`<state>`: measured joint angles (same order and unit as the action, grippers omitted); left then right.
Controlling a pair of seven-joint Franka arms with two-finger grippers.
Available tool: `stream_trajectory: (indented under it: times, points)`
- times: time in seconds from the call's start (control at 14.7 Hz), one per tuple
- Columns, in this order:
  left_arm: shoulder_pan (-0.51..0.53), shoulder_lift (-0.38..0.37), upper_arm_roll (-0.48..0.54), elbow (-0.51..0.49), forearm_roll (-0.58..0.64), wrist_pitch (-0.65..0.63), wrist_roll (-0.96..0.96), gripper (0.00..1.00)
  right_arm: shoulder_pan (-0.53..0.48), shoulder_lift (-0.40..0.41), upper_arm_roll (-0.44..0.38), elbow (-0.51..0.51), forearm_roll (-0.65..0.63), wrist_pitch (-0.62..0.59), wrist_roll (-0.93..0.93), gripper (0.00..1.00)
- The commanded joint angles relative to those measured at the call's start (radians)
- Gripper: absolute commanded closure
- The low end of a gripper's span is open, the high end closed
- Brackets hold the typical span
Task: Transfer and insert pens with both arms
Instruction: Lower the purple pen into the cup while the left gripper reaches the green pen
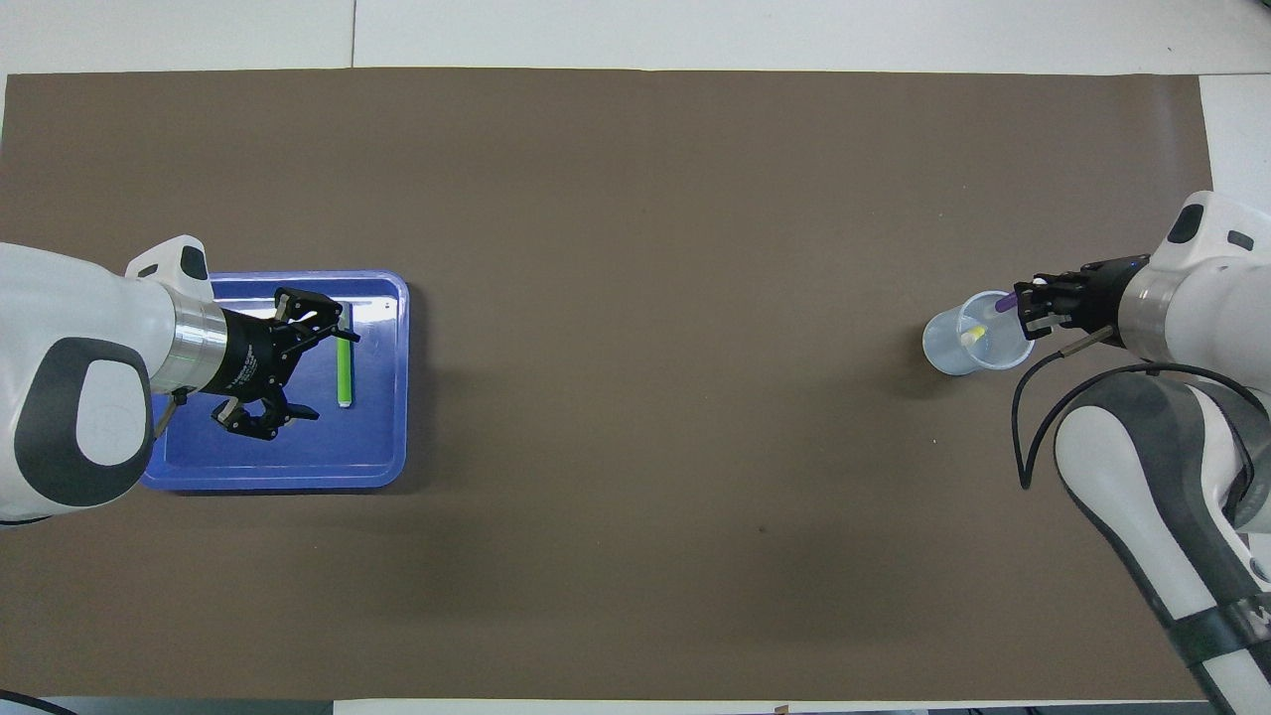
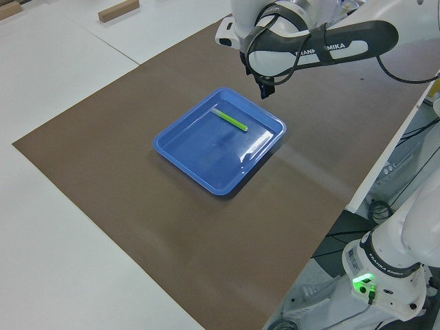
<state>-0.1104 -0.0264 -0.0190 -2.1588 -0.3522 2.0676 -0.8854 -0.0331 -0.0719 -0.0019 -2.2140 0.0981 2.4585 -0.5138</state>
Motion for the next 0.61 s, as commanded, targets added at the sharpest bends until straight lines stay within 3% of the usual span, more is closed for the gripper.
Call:
stream_trajectory:
  times: [0.0, 0.34, 0.54]
  points:
    - [0.012, 0.043, -0.002, 0.024, 0.053, 0.026, 0.141, 0.00, -0.005, 0.003, 0.000, -0.045, 0.060, 0.075, -0.002, 1.00]
    - [0.048, 0.107, -0.002, 0.024, 0.148, 0.120, 0.555, 0.00, -0.005, 0.021, 0.000, -0.070, 0.156, 0.114, -0.006, 1.00]
    - [0.035, 0.151, -0.002, 0.019, 0.206, 0.193, 0.682, 0.00, -0.005, 0.034, 0.000, -0.091, 0.158, 0.158, -0.008, 1.00]
